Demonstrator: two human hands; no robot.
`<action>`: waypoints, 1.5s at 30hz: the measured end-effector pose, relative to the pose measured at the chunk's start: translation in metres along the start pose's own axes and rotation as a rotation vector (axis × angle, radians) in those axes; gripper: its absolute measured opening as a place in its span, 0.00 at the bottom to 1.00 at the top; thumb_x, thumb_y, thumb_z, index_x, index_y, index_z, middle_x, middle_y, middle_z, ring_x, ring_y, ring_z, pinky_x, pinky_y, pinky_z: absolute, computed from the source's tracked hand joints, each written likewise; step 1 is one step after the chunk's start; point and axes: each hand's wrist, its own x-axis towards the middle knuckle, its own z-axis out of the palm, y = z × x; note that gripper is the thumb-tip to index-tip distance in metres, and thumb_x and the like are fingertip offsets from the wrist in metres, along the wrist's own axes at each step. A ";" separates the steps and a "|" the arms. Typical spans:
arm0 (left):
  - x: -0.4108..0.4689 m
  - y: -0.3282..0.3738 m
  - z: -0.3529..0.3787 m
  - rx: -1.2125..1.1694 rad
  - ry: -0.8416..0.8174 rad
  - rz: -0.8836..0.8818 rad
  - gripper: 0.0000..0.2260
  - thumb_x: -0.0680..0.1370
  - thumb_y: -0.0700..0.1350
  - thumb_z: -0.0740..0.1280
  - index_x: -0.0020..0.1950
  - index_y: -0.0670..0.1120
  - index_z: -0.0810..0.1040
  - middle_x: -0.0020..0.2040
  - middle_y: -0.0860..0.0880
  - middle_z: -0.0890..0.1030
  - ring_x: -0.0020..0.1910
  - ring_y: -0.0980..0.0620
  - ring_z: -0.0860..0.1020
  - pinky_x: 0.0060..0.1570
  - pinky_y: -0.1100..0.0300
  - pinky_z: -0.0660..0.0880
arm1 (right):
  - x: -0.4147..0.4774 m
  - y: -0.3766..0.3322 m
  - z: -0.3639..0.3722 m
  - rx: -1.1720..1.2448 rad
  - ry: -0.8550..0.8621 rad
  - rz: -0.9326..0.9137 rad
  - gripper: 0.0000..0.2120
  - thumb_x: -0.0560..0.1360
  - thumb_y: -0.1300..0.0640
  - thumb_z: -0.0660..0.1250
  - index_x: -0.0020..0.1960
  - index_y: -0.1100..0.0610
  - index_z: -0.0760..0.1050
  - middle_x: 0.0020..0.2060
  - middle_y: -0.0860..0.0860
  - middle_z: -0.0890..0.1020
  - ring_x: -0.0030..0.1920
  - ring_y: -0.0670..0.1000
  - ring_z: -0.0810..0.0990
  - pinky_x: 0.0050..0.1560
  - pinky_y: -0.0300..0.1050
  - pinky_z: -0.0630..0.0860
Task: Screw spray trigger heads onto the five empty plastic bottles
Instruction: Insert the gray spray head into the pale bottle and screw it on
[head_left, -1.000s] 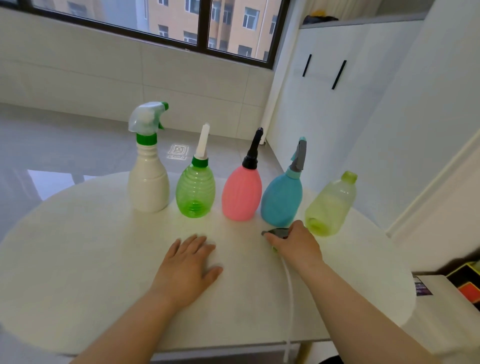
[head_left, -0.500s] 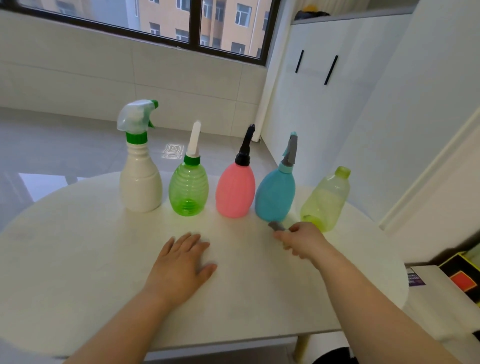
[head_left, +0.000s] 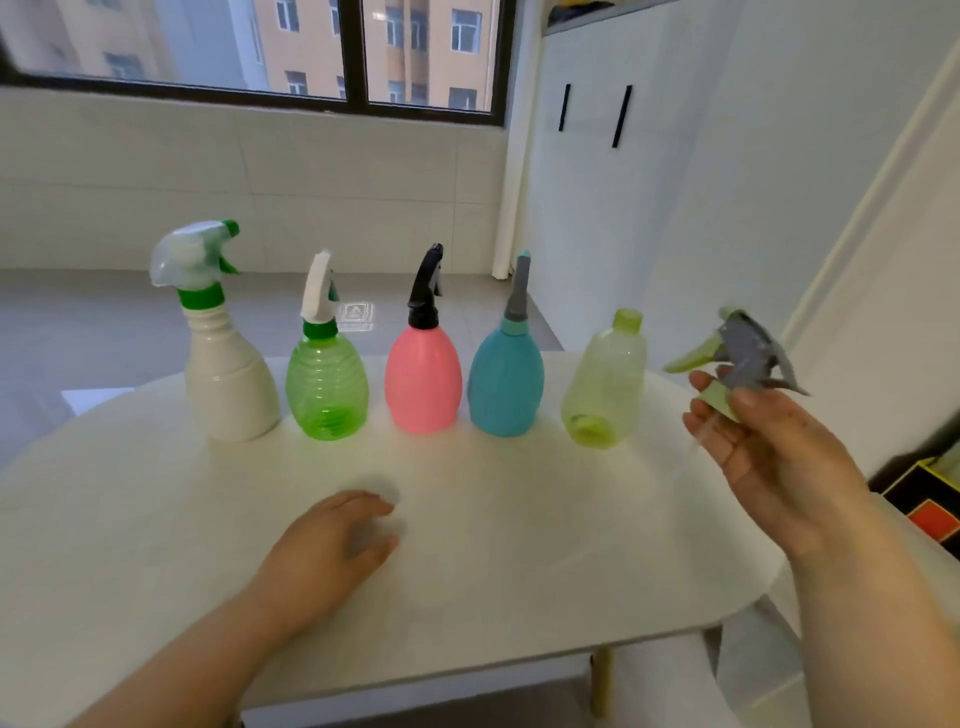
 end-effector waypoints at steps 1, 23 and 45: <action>0.007 0.014 0.000 -0.039 -0.018 0.032 0.12 0.73 0.46 0.67 0.57 0.47 0.76 0.61 0.50 0.76 0.60 0.52 0.73 0.55 0.72 0.61 | 0.000 -0.001 -0.011 0.004 0.020 -0.032 0.22 0.75 0.66 0.55 0.30 0.55 0.82 0.31 0.48 0.85 0.31 0.44 0.82 0.35 0.37 0.80; 0.205 0.188 0.076 -0.462 -0.024 -0.066 0.37 0.65 0.49 0.75 0.66 0.46 0.57 0.63 0.46 0.71 0.60 0.47 0.71 0.51 0.58 0.67 | 0.027 0.022 -0.096 0.218 0.259 -0.112 0.21 0.73 0.63 0.57 0.29 0.51 0.83 0.30 0.46 0.85 0.33 0.44 0.83 0.41 0.37 0.80; 0.033 0.074 -0.060 -0.335 0.121 0.194 0.32 0.59 0.43 0.78 0.51 0.68 0.64 0.50 0.67 0.71 0.46 0.82 0.67 0.42 0.87 0.60 | 0.023 0.014 0.006 0.320 0.193 -0.055 0.05 0.74 0.56 0.61 0.43 0.56 0.74 0.31 0.48 0.85 0.37 0.44 0.84 0.39 0.37 0.80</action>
